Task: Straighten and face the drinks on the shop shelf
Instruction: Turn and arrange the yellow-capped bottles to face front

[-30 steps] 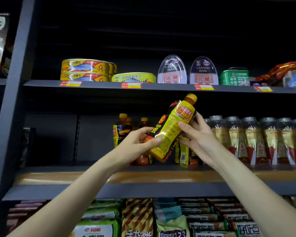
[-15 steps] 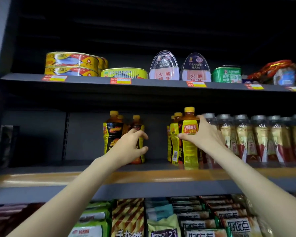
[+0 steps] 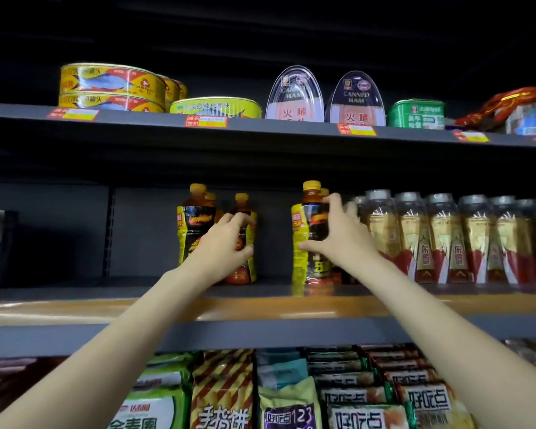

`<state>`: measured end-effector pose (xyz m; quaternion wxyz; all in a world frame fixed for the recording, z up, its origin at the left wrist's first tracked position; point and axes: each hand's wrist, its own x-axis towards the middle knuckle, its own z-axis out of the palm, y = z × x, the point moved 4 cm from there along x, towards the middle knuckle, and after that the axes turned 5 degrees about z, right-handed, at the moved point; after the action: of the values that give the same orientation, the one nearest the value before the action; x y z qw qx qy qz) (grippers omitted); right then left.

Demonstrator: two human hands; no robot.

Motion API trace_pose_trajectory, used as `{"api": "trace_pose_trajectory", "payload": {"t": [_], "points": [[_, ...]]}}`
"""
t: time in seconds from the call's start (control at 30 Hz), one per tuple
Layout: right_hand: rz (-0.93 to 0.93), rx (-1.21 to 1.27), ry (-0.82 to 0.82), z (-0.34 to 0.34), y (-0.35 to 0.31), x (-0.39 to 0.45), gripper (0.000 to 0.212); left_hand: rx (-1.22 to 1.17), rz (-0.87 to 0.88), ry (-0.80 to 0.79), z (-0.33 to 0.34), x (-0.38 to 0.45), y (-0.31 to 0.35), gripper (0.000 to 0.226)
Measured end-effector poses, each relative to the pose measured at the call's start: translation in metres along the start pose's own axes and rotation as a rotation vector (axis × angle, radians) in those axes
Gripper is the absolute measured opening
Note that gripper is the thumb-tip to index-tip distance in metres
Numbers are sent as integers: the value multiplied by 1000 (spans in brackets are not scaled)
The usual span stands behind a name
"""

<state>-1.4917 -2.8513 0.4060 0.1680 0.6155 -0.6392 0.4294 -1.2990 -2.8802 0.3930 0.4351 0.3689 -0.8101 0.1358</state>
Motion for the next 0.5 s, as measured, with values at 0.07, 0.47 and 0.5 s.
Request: {"api": "trace_pose_trajectory", "payload": {"t": [0.07,0.47,0.5], "points": [[-14,-147,16,8,-12,0,88,8,11,9,-2,-1,-3,46],[-453,-299,-243,19,-27,34,87,234,-76,260,-32,9,-44,51],[-446,-329,-232,25,-31,37,86,260,-85,256,-29,10,-47,53]]}}
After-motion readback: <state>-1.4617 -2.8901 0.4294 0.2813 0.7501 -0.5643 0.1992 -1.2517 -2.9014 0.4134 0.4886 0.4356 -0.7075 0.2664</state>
